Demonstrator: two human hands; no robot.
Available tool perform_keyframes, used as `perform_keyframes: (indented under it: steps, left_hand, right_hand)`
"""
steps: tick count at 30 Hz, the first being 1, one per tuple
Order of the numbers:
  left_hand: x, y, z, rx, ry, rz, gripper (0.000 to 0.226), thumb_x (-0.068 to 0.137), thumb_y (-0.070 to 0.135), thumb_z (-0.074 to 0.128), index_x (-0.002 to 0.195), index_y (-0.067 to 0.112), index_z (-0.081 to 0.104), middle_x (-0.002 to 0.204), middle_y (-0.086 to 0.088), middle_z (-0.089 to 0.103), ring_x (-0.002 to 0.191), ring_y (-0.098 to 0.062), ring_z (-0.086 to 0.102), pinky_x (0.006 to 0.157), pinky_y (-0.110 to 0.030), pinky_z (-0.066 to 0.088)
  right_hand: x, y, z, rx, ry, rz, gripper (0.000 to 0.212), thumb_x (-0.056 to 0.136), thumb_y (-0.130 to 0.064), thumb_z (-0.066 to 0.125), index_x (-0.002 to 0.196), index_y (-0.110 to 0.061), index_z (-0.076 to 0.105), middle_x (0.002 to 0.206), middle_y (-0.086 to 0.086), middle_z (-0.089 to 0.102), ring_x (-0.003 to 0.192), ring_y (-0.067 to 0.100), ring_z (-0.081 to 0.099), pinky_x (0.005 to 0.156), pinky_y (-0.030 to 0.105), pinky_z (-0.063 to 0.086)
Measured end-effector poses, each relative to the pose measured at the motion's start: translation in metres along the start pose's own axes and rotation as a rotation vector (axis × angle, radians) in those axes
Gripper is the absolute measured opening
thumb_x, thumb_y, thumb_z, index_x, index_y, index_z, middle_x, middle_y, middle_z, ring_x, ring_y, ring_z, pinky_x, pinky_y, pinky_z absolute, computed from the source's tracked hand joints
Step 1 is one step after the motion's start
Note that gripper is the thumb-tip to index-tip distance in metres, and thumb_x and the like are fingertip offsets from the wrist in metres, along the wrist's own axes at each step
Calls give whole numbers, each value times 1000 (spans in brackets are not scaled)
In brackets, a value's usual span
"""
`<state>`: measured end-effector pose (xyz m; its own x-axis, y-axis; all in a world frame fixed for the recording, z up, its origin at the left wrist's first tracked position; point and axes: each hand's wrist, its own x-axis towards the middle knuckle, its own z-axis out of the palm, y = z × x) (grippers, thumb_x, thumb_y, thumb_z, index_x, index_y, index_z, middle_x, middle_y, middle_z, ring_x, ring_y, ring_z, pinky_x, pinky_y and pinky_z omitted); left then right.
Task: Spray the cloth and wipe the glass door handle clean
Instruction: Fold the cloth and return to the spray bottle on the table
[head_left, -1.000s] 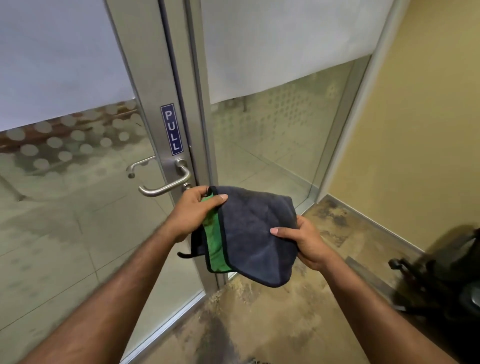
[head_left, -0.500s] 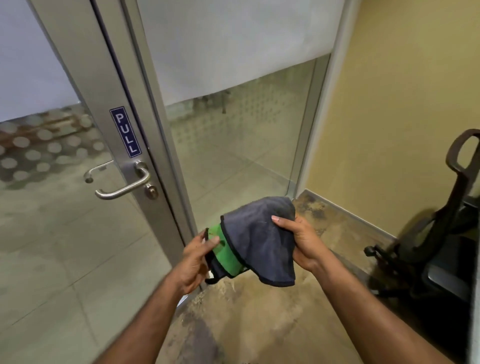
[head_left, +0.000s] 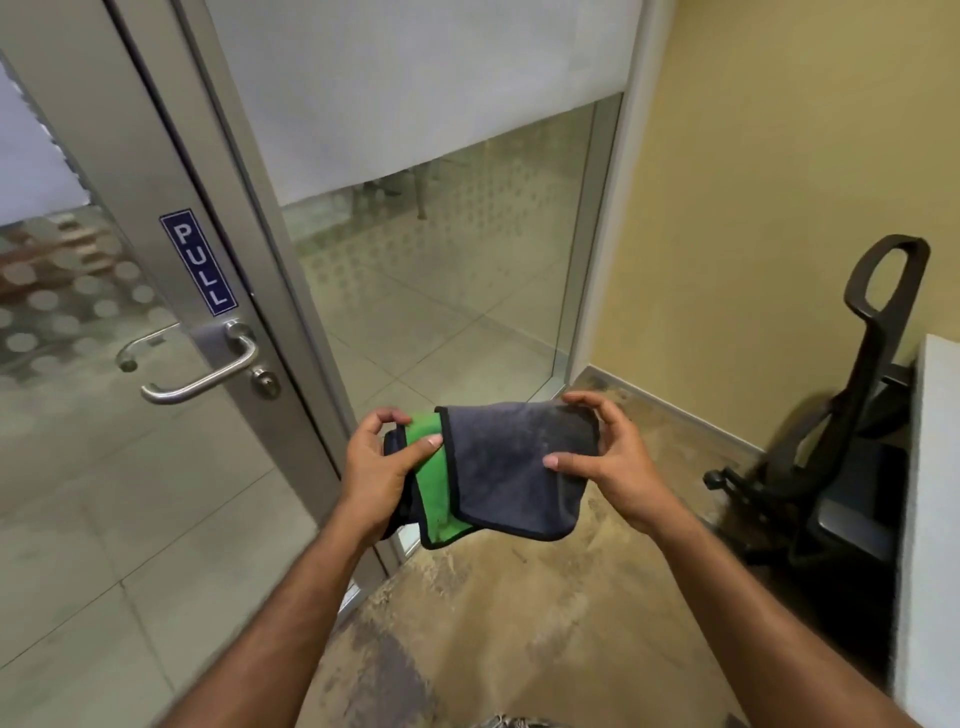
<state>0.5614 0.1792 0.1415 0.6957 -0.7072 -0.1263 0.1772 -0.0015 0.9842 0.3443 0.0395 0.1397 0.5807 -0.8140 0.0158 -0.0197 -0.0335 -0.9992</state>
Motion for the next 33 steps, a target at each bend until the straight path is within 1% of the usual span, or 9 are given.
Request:
perform_keyframes:
  steps: [5, 10, 15, 18, 21, 23, 26, 28, 33]
  left_hand:
    - [4, 25, 3, 144, -219, 102, 47, 76, -10, 80, 117, 11, 67, 105, 4, 69, 85, -1, 69, 69, -17, 57]
    - [13, 28, 13, 739, -329, 355, 84, 63, 24, 97, 135, 39, 58, 122, 14, 58, 111, -1, 55, 97, -19, 46]
    - [19, 23, 21, 996, -236, 451, 47, 75, 36, 88, 119, 32, 71, 110, 0, 51, 104, -17, 52, 93, -34, 52]
    - [24, 18, 19, 1035, -247, 436, 40, 73, 37, 89, 110, 28, 75, 139, -5, 36, 124, -22, 42, 109, -40, 44]
    - [27, 18, 23, 1124, -264, 452, 32, 71, 44, 89, 99, 34, 77, 161, -3, 26, 145, -23, 26, 119, -51, 21]
    - [26, 20, 28, 1016, -378, 366, 27, 74, 40, 88, 96, 29, 76, 142, 4, 56, 134, -10, 47, 116, -50, 33]
    - [20, 19, 38, 845, -462, 241, 19, 78, 28, 88, 80, 21, 71, 75, 10, 70, 67, 4, 62, 67, -29, 54]
    - [18, 13, 46, 800, -475, 217, 20, 78, 26, 88, 80, 17, 70, 70, 6, 69, 61, 0, 61, 59, -26, 52]
    - [13, 0, 65, 694, -483, 103, 51, 57, 53, 83, 86, 13, 73, 84, -9, 75, 71, -14, 69, 71, -43, 59]
  right_hand:
    - [4, -18, -17, -181, -118, -36, 83, 65, 19, 78, 134, -21, 54, 129, -10, 53, 121, 9, 56, 91, 27, 57]
    - [16, -19, -25, -339, -17, -90, 74, 61, 4, 87, 123, -28, 61, 124, -12, 60, 115, 5, 59, 91, 31, 58]
    - [19, -15, -38, -690, 91, -141, 39, 65, -22, 89, 100, -33, 74, 102, -11, 57, 101, 12, 56, 90, 38, 54]
    - [19, -9, -48, -674, 61, -138, 29, 61, -40, 84, 87, -38, 71, 106, -15, 44, 110, 15, 47, 95, 36, 46]
    - [15, -7, -54, -409, 4, -105, 23, 72, -14, 82, 90, -23, 71, 114, -6, 56, 111, 8, 55, 98, 37, 48]
    - [11, -5, -57, -259, -22, -60, 17, 79, -2, 75, 93, -7, 68, 101, 7, 66, 94, 13, 62, 86, 40, 53]
    - [4, 1, -60, -106, -37, 22, 16, 82, -5, 67, 96, 0, 61, 91, 15, 63, 87, 24, 60, 79, 47, 52]
    - [0, 6, -63, 39, -1, 66, 21, 78, -8, 63, 99, -4, 60, 93, 12, 62, 90, 26, 58, 81, 43, 50]
    - [-17, 18, -79, 245, 8, 178, 47, 75, -19, 73, 117, -4, 58, 105, 10, 68, 98, 24, 66, 90, 42, 53]
